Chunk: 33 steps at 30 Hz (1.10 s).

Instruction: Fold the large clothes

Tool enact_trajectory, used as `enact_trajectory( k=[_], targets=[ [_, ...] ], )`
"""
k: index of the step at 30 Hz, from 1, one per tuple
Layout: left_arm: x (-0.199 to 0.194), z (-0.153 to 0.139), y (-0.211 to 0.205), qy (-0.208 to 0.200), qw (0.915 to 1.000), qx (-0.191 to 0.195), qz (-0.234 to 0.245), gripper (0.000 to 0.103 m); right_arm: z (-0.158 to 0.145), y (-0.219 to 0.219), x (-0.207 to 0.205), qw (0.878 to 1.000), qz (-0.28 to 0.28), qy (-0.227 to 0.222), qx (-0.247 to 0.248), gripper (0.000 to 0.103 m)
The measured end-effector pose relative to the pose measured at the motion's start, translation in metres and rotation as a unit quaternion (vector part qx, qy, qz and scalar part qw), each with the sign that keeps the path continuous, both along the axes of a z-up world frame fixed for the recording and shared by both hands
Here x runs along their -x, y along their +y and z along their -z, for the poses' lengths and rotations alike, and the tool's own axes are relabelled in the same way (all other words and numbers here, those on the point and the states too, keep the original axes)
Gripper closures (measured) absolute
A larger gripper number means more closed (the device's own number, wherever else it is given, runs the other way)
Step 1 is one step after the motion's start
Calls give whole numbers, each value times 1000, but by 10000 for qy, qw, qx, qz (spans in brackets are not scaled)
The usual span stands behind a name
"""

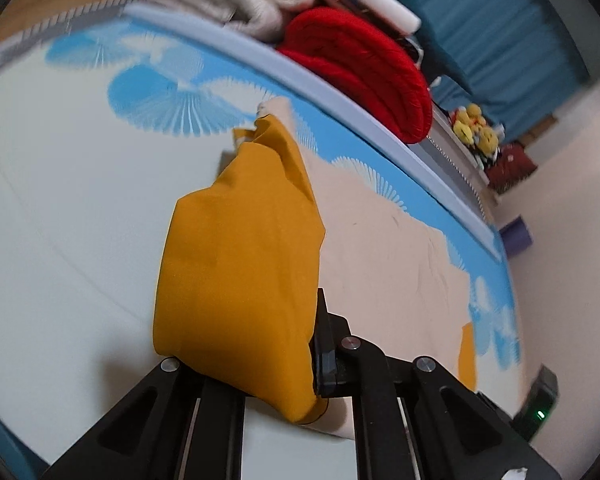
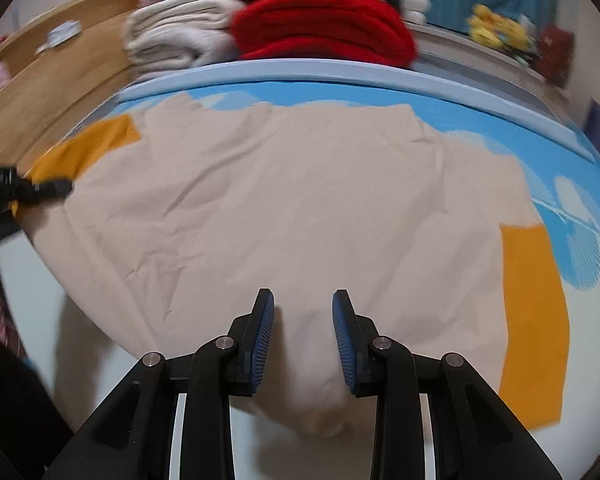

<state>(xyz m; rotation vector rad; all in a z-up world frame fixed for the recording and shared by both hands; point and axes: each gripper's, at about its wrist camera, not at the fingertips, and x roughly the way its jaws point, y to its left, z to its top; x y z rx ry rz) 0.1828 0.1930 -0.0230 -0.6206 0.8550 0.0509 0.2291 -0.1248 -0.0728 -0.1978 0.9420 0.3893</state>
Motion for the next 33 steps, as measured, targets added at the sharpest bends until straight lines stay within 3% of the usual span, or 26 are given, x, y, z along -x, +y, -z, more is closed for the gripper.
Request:
enact_trajectory(
  k=[4,7,11,13,15,16,17,20,22,24,26,30,31,33],
  targets=[
    [5,-6,-13,-116,9979,-592,255,94,44,16,-9,9961,-172,824,255,71],
    [1,-16,-26,-296,9958,-791,358,94,45,17,-13,9954,-246,870,314,71],
    [-4,-37,-64,-633,9883,-1134,803,94,4,-8,-22,9979,-59,641,-50,71],
    [-6,-49,-92,-826,9812,-1349,1104,94,-38,-36,-29,9994,30,225,-262,69],
    [-5,-57,-115,-960,9746,-1498,1357,94,-75,-66,-33,9990,133,-209,-371,56],
    [-5,-61,-133,-1039,9695,-1591,1546,94,-91,-83,-35,9983,210,-427,-349,45],
    [-7,-63,-145,-1074,9661,-1647,1671,94,-101,-95,-37,9974,275,-588,-316,41],
    [-11,-67,-192,-1185,9524,-1800,2157,94,-122,-151,-42,9914,869,-948,-233,41],
    [-14,-63,-223,-1168,9434,-1875,2475,95,-119,-185,-40,9849,1403,-892,-475,41],
    [-20,-56,-253,-1092,9351,-1896,2789,95,-112,-214,-38,9808,1813,-483,-534,42],
    [-26,-44,-287,-937,9233,-1963,3166,95,-121,-236,-34,9743,2071,-583,-665,42],
    [-35,-7,-344,-473,8922,-2178,3929,94,-120,-258,-35,9713,2215,-442,-753,42],
    [-36,8,-358,-295,8804,-2301,4135,94,-120,-260,-36,9713,2213,-397,-783,42],
    [-39,27,-370,-32,8668,-2436,4350,86,-118,-262,-37,9718,2163,-306,-884,42]
  ],
)
